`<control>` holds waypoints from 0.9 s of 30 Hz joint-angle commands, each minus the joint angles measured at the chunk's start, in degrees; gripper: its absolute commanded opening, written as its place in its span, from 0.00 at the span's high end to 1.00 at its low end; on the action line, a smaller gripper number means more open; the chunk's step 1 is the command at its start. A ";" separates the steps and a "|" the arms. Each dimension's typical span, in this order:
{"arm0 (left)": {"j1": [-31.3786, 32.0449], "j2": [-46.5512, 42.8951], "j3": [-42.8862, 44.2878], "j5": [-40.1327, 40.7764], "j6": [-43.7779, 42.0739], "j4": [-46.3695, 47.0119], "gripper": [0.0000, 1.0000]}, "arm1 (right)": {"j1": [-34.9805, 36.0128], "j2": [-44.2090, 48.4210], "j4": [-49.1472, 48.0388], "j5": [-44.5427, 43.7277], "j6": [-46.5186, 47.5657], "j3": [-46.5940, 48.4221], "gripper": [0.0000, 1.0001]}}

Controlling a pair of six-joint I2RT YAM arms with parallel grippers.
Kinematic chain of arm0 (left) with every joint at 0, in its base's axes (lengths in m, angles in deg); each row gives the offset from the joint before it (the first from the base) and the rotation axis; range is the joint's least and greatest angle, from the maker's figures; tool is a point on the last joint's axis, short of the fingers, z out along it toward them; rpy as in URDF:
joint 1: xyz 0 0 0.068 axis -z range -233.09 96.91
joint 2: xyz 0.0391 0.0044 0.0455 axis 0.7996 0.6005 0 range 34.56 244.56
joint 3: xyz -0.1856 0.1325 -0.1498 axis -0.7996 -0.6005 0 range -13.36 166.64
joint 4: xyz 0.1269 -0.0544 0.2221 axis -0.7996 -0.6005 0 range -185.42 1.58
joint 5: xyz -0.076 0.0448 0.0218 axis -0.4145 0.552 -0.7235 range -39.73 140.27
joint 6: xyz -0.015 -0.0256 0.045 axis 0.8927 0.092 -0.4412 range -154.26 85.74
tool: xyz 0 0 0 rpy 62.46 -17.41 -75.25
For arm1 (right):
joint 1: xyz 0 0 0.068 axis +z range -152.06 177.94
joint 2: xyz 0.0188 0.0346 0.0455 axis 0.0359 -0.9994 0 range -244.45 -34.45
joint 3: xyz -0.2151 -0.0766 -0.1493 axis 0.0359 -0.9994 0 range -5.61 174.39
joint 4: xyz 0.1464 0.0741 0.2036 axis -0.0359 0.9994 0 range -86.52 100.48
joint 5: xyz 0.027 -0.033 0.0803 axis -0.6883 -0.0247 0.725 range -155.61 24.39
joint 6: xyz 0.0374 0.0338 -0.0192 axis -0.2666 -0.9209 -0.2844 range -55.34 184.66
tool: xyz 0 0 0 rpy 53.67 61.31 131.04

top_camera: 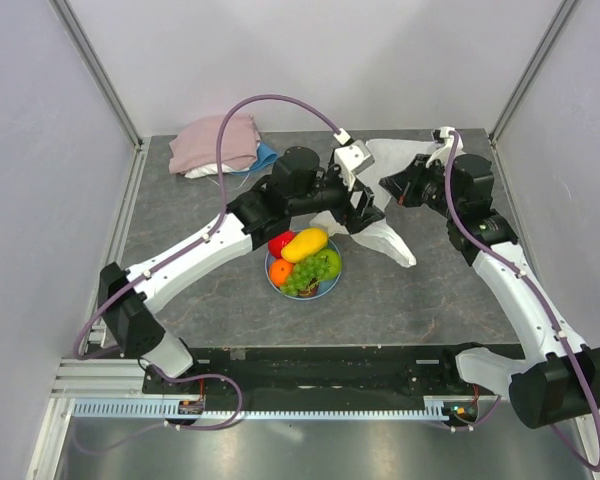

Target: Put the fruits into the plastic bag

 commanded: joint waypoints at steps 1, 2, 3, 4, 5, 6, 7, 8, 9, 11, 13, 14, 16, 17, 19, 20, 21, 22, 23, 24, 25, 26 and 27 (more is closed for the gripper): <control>0.25 2.32 4.57 2.11 -1.78 2.86 0.14 | 0.65 -0.64 0.54 2.03 2.31 3.32 1.00; 0.25 3.28 5.01 2.20 -1.69 2.95 0.13 | 0.91 -0.73 0.72 2.03 2.49 3.23 1.00; 0.25 3.64 5.63 2.64 -1.25 3.21 0.13 | 1.00 -0.90 0.80 2.03 2.58 3.41 1.00; 0.25 4.08 5.81 2.55 -1.16 3.56 0.13 | 1.09 -1.08 0.81 2.03 2.75 3.41 1.00; 0.17 4.61 6.16 2.55 -1.25 3.39 0.13 | 1.17 -1.17 0.89 2.03 2.84 3.32 1.00; 0.25 5.40 6.33 2.55 -1.07 3.47 0.13 | 1.18 -1.34 0.98 1.94 2.93 3.32 1.00; 0.25 5.75 6.33 2.64 -0.81 3.48 0.13 | 1.26 -1.43 1.16 1.77 3.10 3.32 1.00; 0.25 6.19 6.33 2.73 -0.55 3.39 0.13 | 1.26 -1.43 1.16 1.68 3.19 3.41 1.00; 0.25 7.15 6.42 2.73 0.07 3.47 0.12 | 1.44 -1.52 1.16 1.59 3.37 3.41 1.00; 0.25 8.04 6.86 2.82 0.33 3.21 0.12 | 1.44 -1.61 1.24 1.24 3.54 3.32 1.00; 0.25 9.53 7.30 3.96 0.08 1.99 0.12 | 1.44 -1.70 1.42 1.24 3.63 3.32 1.00; 0.25 10.06 7.65 4.39 -0.36 -0.02 0.12 | 1.44 -1.78 1.33 1.06 3.80 3.15 1.00; 0.25 11.11 7.74 5.71 -1.42 -1.79 0.12 | 1.53 -1.78 1.51 0.71 3.89 3.14 1.00; 0.25 11.20 7.31 6.07 -1.68 -2.49 0.12 | 1.44 -1.70 1.60 0.10 3.98 3.14 1.00; 0.34 10.94 6.34 7.82 -2.47 -3.47 0.13 | 1.53 -1.96 1.60 -0.17 4.16 3.06 1.00; 0.34 10.77 5.29 8.35 -2.74 -3.47 0.13 | 1.53 -1.96 1.68 -0.34 4.07 2.97 1.00; 0.34 10.50 4.76 9.57 -3.09 -3.64 0.14 | 1.53 -2.22 1.68 -0.26 3.98 3.05 1.00; 0.34 10.33 4.23 10.37 -3.18 -3.56 0.15 | 1.53 -2.31 1.68 -0.34 3.98 2.97 1.00; 0.34 9.89 3.53 10.81 -3.18 -3.64 0.17 | 1.53 -2.49 1.60 -0.34 3.90 2.97 1.00; 0.34 9.63 3.17 11.34 -3.62 -3.64 0.23 | 1.53 -2.57 1.60 -0.87 3.72 2.97 1.00; 0.34 9.36 2.91 11.34 -3.79 -3.64 0.27 | 1.53 -2.66 1.60 -1.13 3.72 2.88 1.00; 0.34 9.10 2.56 11.34 -3.80 -3.64 0.30 | 1.53 -2.75 1.60 -1.48 3.63 2.79 1.00; 0.25 8.92 2.38 11.34 -3.88 -3.56 0.34 | 1.53 -3.19 1.51 -1.66 3.37 2.79 1.00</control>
